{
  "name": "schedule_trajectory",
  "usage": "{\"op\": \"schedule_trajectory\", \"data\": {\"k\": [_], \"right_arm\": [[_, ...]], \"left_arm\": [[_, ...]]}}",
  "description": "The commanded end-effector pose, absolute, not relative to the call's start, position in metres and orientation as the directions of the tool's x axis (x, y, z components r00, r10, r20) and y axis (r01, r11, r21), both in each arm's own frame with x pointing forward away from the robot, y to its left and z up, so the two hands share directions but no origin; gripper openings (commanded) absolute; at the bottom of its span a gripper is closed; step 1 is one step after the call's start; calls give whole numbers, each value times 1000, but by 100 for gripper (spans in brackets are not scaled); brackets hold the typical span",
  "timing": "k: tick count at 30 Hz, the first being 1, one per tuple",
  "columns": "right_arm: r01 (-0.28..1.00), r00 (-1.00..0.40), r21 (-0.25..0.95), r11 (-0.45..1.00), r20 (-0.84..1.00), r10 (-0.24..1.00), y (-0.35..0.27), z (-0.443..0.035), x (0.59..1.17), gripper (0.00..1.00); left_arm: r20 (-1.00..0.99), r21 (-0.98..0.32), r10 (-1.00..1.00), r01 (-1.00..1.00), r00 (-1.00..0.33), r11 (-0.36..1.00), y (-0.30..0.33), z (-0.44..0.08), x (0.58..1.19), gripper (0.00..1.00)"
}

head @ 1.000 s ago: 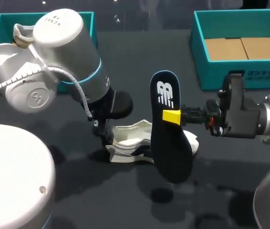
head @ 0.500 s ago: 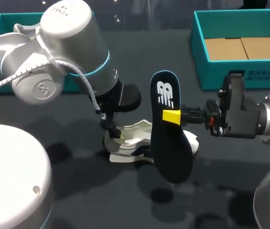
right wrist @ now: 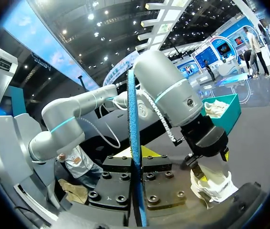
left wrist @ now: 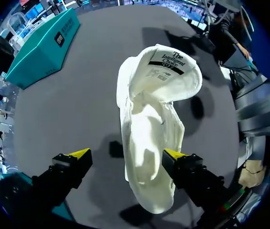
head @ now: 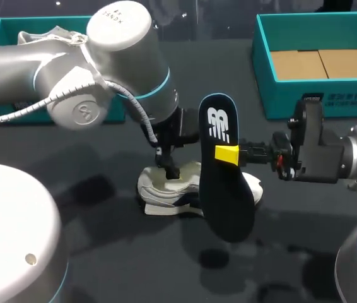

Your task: Take the shoe out of the shoebox, open the shoe tongue, remove and reinsert the insole, then place the shoe into the shoebox

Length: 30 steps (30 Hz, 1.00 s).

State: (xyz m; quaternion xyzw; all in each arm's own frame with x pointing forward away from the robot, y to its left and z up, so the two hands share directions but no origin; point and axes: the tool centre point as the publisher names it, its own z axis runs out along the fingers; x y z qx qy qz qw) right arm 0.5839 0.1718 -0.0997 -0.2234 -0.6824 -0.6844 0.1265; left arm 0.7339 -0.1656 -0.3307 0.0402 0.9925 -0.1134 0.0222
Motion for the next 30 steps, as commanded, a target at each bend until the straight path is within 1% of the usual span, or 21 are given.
{"op": "schedule_trajectory", "data": {"k": [1,7,13,17,18,20,26,27,29,30], "right_arm": [[477,-865,878,-40,478,152,178,-94,580,0],[477,-865,878,-40,478,152,178,-94,580,0],[477,-865,878,-40,478,152,178,-94,580,0],[477,-865,878,-40,478,152,178,-94,580,0],[477,-865,878,-40,478,152,178,-94,580,0],[477,-865,878,-40,478,152,178,-94,580,0],[477,-865,878,-40,478,152,178,-94,580,0],[477,-865,878,-40,478,152,178,-94,580,0],[477,-865,878,-40,478,152,178,-94,580,0],[477,-865,878,-40,478,152,178,-94,580,0]], "left_arm": [[-43,-203,81,88,-996,975,-184,-349,739,95],[-47,-191,79,87,-996,978,-190,-360,740,89],[-32,-183,75,80,-997,980,-194,-370,742,75],[-33,-167,72,77,-997,983,-196,-377,742,63],[-32,-161,74,78,-997,984,-196,-378,742,57],[-30,-159,75,79,-997,984,-196,-379,741,53],[-22,-152,84,86,-996,985,-198,-381,740,49],[-20,-150,87,89,-996,985,-198,-381,740,47],[-18,-146,89,91,-996,985,-198,-382,739,39],[-14,-139,90,92,-996,986,-198,-384,739,30]]}}
